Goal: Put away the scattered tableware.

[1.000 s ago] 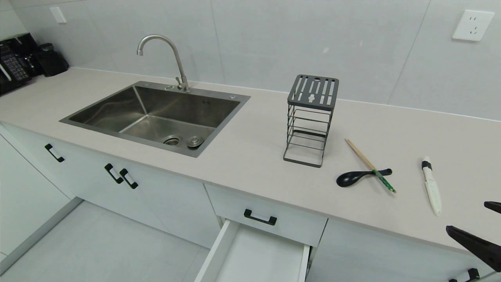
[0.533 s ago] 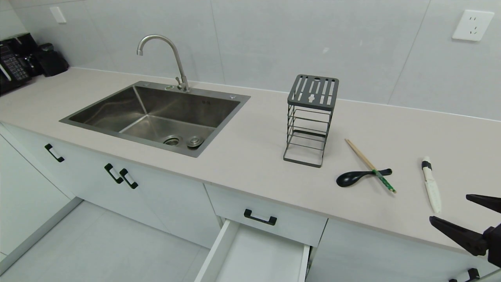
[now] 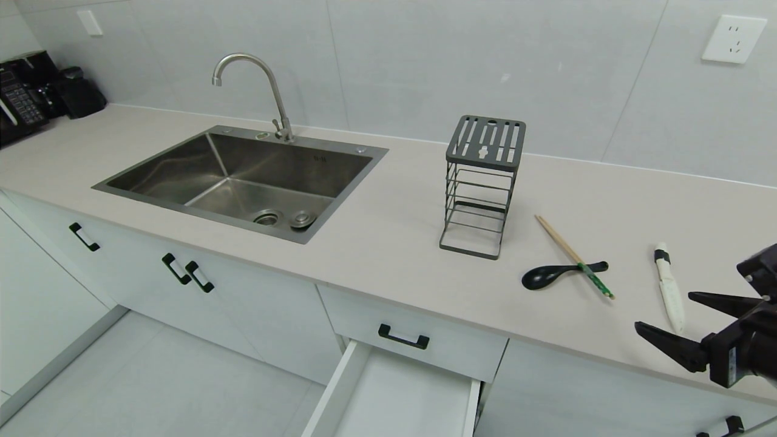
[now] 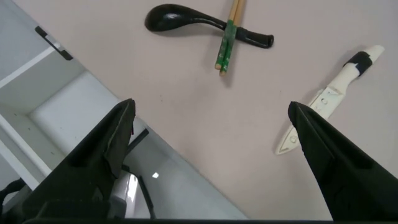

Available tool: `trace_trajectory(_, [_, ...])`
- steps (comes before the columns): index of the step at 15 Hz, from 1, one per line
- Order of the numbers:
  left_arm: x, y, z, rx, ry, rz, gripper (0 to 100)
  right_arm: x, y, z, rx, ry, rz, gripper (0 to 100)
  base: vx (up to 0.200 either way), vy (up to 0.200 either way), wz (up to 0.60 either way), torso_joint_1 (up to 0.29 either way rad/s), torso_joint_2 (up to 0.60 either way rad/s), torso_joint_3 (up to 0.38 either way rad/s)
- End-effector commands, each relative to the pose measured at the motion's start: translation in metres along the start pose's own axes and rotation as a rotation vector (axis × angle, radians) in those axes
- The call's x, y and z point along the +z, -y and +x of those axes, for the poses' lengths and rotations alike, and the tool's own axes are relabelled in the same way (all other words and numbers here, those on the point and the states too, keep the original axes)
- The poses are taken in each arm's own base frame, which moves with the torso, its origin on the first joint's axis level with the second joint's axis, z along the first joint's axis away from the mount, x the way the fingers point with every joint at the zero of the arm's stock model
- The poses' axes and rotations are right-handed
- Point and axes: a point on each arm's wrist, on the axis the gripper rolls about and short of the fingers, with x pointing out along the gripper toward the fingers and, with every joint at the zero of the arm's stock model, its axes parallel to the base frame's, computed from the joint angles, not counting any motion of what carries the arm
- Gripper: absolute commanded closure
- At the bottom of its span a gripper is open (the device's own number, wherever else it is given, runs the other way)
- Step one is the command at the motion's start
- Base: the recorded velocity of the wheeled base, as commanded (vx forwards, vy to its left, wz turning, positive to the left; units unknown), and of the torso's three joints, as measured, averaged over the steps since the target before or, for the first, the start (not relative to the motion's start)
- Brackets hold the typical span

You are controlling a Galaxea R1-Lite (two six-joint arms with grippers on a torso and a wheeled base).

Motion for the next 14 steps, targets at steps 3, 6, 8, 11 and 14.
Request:
trace_trajectory(3, [0.0, 0.0, 0.0, 0.001, -0.001, 0.0, 0, -0.005, 0.0, 0.016, 0.022, -0.039, -0.009, 0, 0.0, 0.0, 0.0, 0.0, 0.0, 0.0])
trace_trajectory(6, [0.0, 0.0, 0.0, 0.001, -0.001, 0.0, 0, 0.0, -0.005, 0.031, 0.057, -0.052, -0.022, 0, 0.0, 0.0, 0.0, 0.0, 0.0, 0.0])
trace_trajectory(8, [0.0, 0.0, 0.0, 0.001, -0.001, 0.0, 0, 0.006, -0.002, 0.04, 0.055, -0.045, -0.025, 0, 0.0, 0.0, 0.0, 0.0, 0.0, 0.0])
trace_trajectory(11, [0.0, 0.0, 0.0, 0.001, -0.001, 0.0, 0, 0.009, 0.001, 0.051, 0.055, -0.054, -0.022, 0, 0.0, 0.0, 0.0, 0.0, 0.0, 0.0])
trace_trajectory(14, [0.0, 0.0, 0.0, 0.001, -0.001, 0.0, 0, 0.013, 0.005, 0.069, 0.057, -0.063, -0.012, 0, 0.0, 0.0, 0.0, 0.0, 0.0, 0.0])
